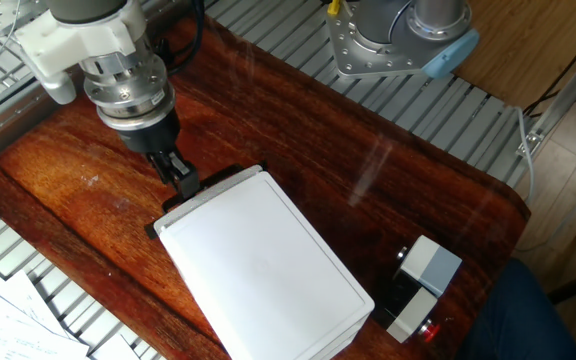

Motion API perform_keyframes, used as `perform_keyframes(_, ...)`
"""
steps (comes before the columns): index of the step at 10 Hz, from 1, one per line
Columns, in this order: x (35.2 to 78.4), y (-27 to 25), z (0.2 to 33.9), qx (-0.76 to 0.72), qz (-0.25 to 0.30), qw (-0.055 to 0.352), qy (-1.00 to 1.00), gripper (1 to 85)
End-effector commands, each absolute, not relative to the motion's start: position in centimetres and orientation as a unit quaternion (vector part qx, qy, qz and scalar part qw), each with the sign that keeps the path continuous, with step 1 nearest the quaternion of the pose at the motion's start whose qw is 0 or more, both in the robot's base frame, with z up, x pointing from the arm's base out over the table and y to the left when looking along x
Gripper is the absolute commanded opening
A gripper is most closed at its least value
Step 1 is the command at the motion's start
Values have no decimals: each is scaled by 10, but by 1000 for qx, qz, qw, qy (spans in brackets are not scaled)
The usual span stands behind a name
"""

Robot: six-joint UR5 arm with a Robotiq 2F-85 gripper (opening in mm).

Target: Take something out of a drawer

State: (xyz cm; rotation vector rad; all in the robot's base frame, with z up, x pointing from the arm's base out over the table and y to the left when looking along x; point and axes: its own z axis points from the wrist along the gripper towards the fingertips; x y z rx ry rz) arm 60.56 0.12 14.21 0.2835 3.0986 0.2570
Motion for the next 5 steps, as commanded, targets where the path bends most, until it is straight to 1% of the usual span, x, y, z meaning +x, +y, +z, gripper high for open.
perform_keyframes(1,601,-3,147,83,88,9,993,507)
perform_keyframes(5,595,-12,145,76,84,9,994,503)
